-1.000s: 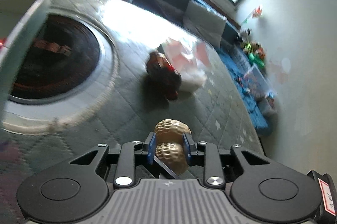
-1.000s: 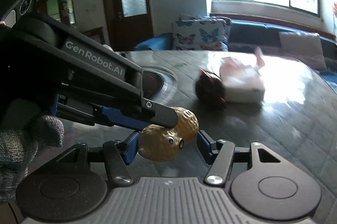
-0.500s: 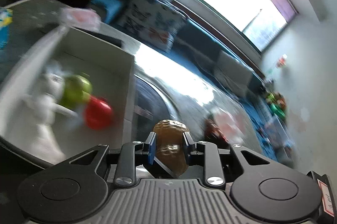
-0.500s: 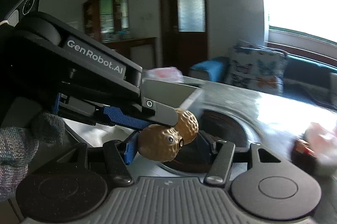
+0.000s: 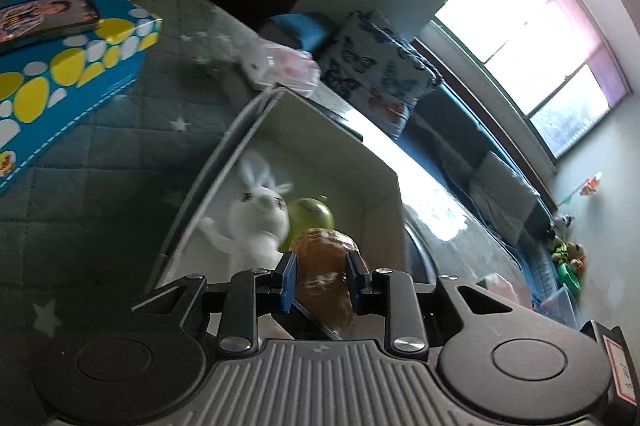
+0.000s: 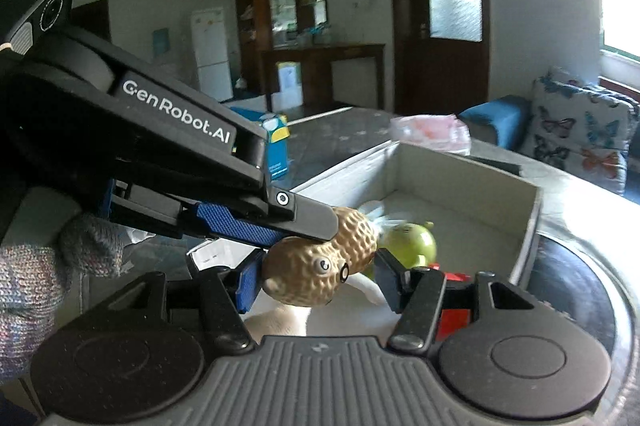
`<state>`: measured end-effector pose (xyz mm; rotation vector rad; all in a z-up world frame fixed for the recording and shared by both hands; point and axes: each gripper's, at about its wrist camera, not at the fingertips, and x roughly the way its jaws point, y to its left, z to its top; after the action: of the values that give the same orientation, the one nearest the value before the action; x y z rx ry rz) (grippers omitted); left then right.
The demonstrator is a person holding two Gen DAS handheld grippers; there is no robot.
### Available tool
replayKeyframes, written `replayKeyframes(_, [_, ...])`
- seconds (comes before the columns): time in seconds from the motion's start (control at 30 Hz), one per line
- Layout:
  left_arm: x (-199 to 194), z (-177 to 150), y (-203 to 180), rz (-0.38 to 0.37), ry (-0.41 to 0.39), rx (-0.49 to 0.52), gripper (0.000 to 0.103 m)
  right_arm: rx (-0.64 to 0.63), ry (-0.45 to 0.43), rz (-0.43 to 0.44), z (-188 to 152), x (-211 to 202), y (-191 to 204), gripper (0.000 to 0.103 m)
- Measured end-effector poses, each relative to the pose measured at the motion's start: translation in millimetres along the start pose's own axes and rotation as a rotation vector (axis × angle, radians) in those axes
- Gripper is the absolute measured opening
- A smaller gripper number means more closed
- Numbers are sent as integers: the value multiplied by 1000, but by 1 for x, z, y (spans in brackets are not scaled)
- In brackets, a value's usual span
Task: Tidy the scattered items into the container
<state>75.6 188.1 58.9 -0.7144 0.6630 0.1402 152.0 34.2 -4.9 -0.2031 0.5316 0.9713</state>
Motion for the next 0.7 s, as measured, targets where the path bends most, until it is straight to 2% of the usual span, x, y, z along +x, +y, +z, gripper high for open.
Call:
replayKeyframes(0.37, [-1, -1, 19, 75, -16, -27, 30, -62, 75, 31, -6, 26, 13, 60])
replayKeyframes(0.43, [-4, 0, 21, 79, -28, -33, 30, -68, 91, 40, -10, 26, 18, 55])
replayKeyframes(0.7, [-4, -5, 25, 83, -18, -39, 30, -92, 111, 52, -11, 32, 28, 54])
